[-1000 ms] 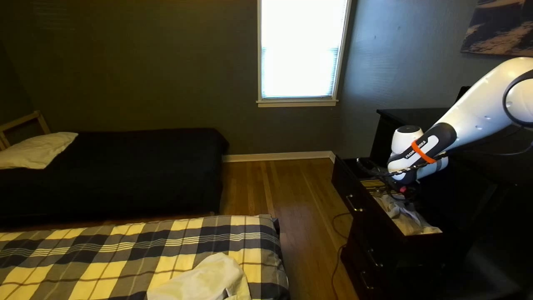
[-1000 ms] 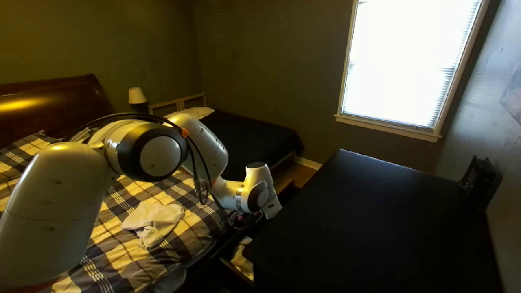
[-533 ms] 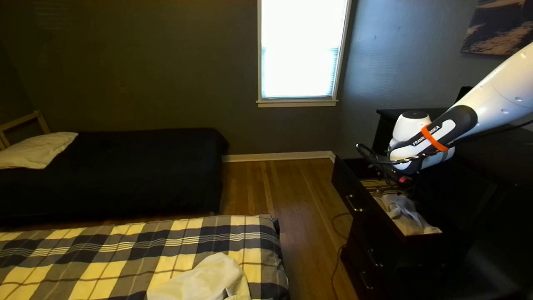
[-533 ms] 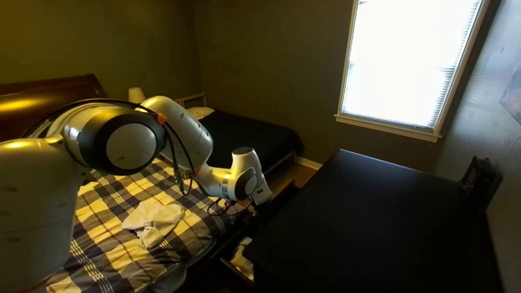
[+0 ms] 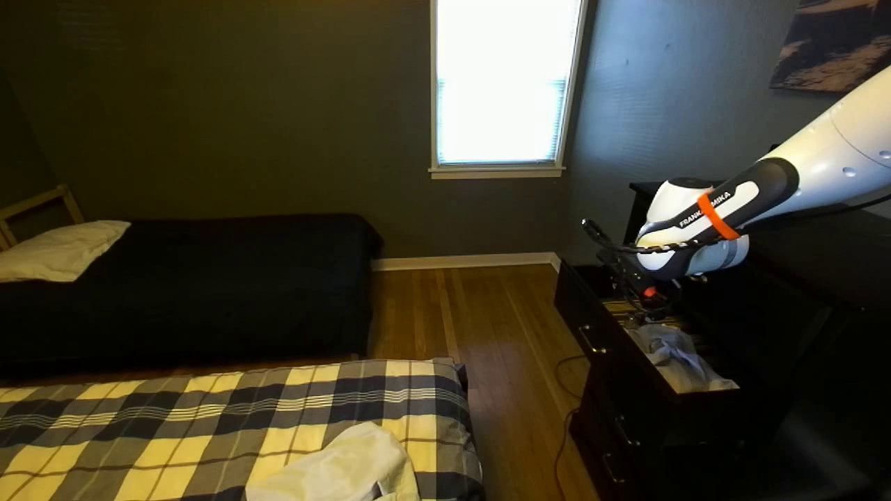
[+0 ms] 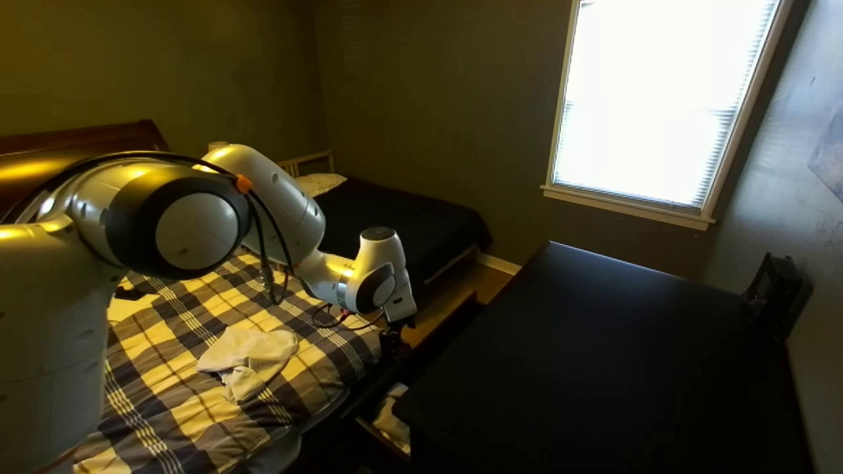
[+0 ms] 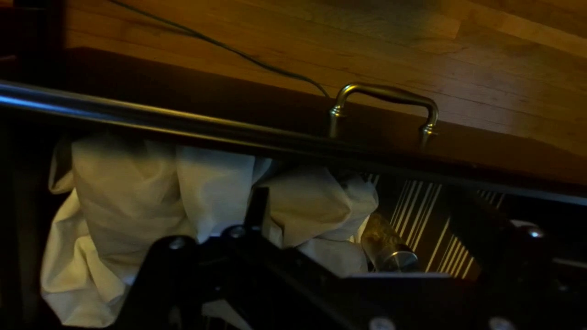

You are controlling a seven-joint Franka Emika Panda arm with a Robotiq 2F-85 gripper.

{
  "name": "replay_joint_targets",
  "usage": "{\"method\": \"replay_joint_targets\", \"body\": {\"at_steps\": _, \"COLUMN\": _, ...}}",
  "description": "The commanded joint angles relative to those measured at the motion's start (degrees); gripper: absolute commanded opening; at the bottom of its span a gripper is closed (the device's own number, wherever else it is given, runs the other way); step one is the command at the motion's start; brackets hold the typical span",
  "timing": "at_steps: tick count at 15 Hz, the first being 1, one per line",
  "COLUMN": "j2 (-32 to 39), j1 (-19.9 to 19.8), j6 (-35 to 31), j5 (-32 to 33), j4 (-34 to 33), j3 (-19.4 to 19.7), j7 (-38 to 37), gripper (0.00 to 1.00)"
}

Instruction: Push the white cloth into the open drawer and then close it

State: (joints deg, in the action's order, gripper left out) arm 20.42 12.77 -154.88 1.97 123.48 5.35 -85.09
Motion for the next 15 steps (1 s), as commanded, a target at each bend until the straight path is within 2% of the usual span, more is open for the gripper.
{"method": "replay_joint_targets", "body": {"at_steps": 1, "j2": -0.59, "j1": -2.01, "j6": 7.5, "j5": -6.75, "j4": -1.05, "j3": -3.36, "j7": -0.38, "gripper": 1.0}}
{"method": "replay_joint_targets", "body": {"at_steps": 5, "j2": 2.95, "j1": -3.14, "j6": 15.53, "j5": -12.88, "j4": -5.06, "j3": -4.97, "j7": -2.61, "gripper": 1.0}}
{"method": "replay_joint_targets", "body": {"at_steps": 6, "j2": 0.53, "j1": -2.44, "j6": 12.6, "j5": -9.79, "j4": -2.52, "j3": -4.14, "j7": -1.18, "gripper": 1.0}}
{"method": "replay_joint_targets", "body": {"at_steps": 13, "j2": 0.79, "j1": -2.53, "j6": 13.05, "j5": -9.92, "j4": -2.93, "j3": -4.21, "j7": -1.21, "gripper": 1.0}}
{"method": "replay_joint_targets", "body": {"at_steps": 15, "j2": 1.87, "j1": -3.5, "j6": 13.33, "j5": -13.03, "j4": -3.94, "j3": -5.5, "j7": -0.23, "gripper": 1.0}}
